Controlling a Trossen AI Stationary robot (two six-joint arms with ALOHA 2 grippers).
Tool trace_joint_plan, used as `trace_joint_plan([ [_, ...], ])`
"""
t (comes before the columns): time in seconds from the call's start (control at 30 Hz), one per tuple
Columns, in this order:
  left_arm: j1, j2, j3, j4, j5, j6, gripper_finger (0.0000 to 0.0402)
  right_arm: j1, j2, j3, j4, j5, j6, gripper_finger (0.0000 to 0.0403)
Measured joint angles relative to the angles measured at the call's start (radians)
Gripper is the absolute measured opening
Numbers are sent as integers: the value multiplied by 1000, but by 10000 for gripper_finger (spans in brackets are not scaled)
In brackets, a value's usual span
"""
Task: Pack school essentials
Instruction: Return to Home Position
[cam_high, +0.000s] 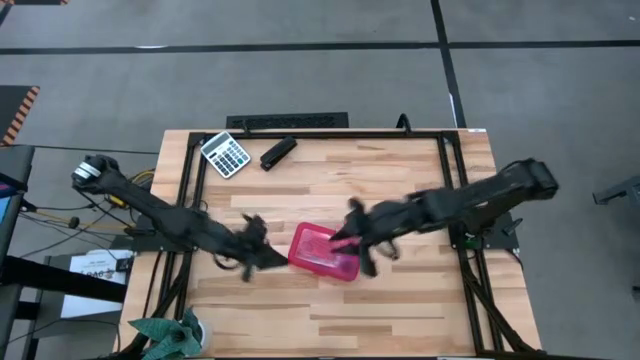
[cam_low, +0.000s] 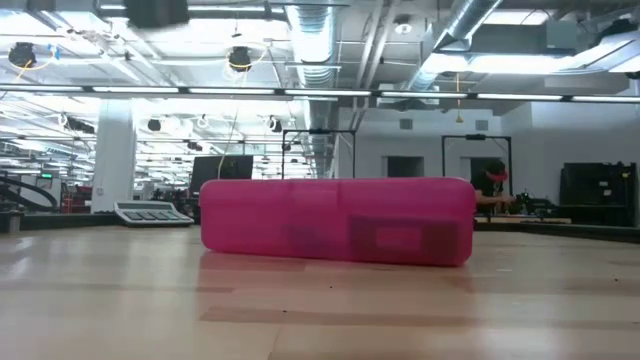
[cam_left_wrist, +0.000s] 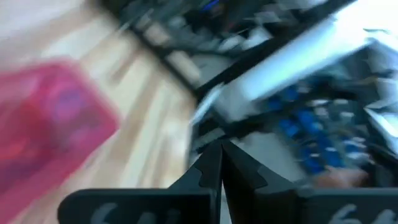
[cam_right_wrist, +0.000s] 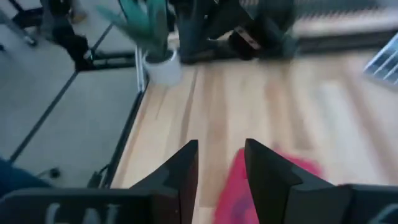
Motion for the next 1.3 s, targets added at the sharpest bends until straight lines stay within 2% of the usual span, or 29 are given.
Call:
trace_joint_plan([
  [0.17,21,-260,-3,64,50,233,0,-19,-232,-1,-45,70,-118,140],
  [0.3,15,-422,-1,203,14,353,0,-28,-411,0,-164,110,-128,140],
  [0.4,13,-529,-1,181,14,488,0,-13,-515,-1,-321,111,-118,140],
  [0.47,12,-584,-2,144,37,508,0,2,-559,-26,-371,128,-110,140],
  [0.53,12,-624,-21,110,102,620,0,31,-616,-136,-280,196,-109,140],
  [0.6,13,-662,-67,109,181,678,0,56,-693,-292,-112,235,-98,140],
  [0.73,27,-731,-203,172,232,665,0,58,-865,-624,191,237,-40,140],
  [0.87,65,-821,-378,244,203,593,0,10,-1033,-873,357,246,24,140],
  [0.93,102,-890,-445,276,211,559,0,-26,-1148,-913,370,245,26,140],
  [1.1,184,-1108,-574,312,312,494,0,-93,-1459,-918,161,241,-1,140],
  [1.13,194,-1143,-597,309,313,486,0,-101,-1457,-916,138,244,4,140],
  [1.23,216,-1133,-668,368,355,467,0,-114,-1456,-920,56,240,3,140],
  [1.3,227,-1111,-697,376,353,435,0,-119,-1416,-940,118,240,1,140],
])
